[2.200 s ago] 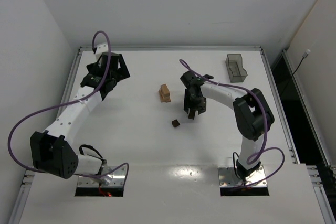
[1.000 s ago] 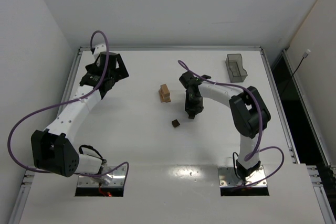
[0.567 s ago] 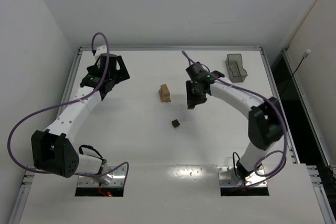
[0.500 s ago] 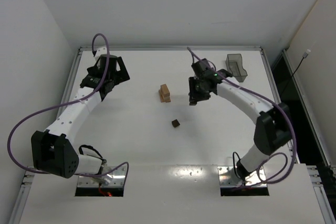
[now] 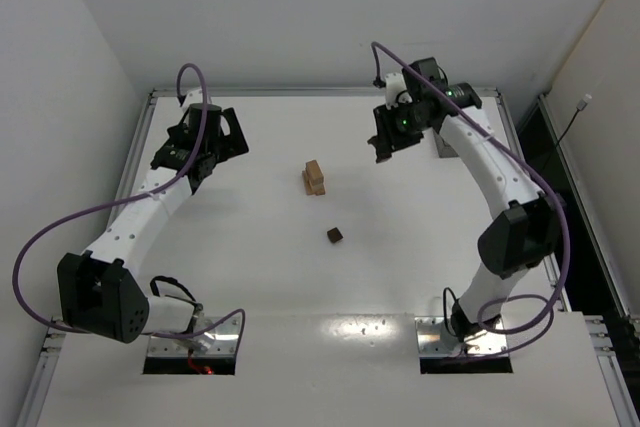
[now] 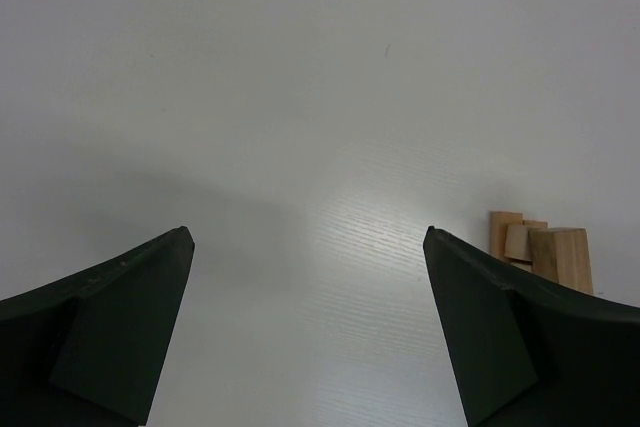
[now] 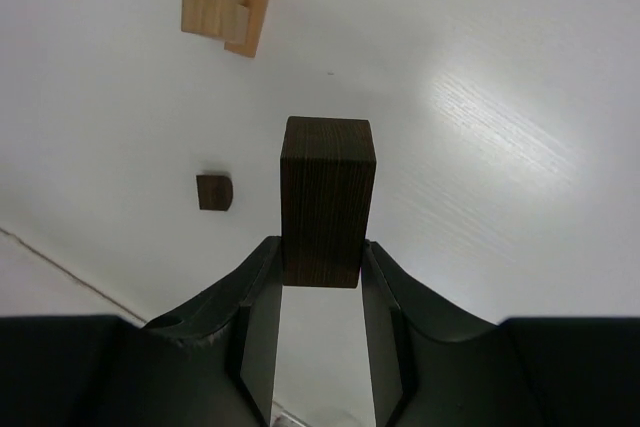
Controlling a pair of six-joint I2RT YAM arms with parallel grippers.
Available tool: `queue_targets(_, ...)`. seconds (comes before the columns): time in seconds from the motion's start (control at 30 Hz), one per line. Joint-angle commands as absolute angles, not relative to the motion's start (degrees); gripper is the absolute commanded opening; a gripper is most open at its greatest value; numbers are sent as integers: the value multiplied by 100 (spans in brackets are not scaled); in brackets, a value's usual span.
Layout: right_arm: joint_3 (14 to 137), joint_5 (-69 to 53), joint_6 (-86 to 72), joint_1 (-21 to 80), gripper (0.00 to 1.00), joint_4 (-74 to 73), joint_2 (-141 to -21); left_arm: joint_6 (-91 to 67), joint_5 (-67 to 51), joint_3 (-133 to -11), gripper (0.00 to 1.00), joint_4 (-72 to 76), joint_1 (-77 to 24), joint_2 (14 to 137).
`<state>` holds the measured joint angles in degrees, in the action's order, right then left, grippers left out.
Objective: Build the wood block tower
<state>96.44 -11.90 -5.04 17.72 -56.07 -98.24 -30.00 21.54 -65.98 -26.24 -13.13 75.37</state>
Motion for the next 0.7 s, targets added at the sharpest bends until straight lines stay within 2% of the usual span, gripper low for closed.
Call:
queue_targets(0.0,10605,-1660,245,1767,0,-6037,-10289,-2900,2057,-6609,100,-2382,-1248,7348)
queue_targets(0.33,12109,-1627,229,2232,0,-6784,-11372,-2848,2057,-6609,100,-2330,-1248,7453)
queue_targets(0.57,12858,-845,-387,2671,0,-6970,-12059,-2900,2057,-6557,100,-2329,-1248,7453)
queue_targets(0.67,12858,14,-764,2979,0,-6918,-12173,-2900,2109,-6557,100,-2329,-1195,7453)
